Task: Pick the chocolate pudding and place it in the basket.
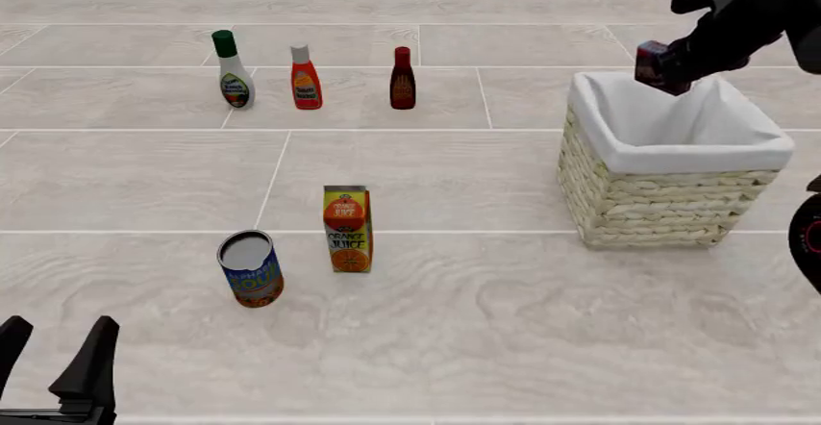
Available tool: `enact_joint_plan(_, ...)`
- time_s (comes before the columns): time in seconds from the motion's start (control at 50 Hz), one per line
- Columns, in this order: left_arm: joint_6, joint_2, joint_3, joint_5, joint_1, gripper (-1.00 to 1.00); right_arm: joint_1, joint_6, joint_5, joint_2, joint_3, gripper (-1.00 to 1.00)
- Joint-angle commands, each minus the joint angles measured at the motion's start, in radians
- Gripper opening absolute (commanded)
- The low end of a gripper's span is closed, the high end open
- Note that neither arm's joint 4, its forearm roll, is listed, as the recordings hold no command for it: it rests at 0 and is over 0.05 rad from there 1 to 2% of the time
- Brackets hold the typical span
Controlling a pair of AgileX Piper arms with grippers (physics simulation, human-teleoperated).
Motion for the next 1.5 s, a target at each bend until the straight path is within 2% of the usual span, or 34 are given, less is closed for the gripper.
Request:
enact_joint_plan(0.02,0.000,0.000,0.002,-0.002,0.000,1.00,-0.003,0.007,0.008,0.024,-0.022,-1.00)
enact_joint_plan(0.88,0.000,0.000,0.002,-0.002,0.000,1.00,-0.022,0.001,0.007,0.108,-0.053,-1.00)
enact_joint_plan(1.34,0.000,0.000,0.002,-0.002,0.000,1.00,-0.017,-0.001,0.005,0.134,-0.038,-1.00)
enact_joint_plan(1.5,0.000,0.000,0.002,-0.002,0.000,1.00,-0.020,-0.007,-0.022,0.136,0.006,-1.00)
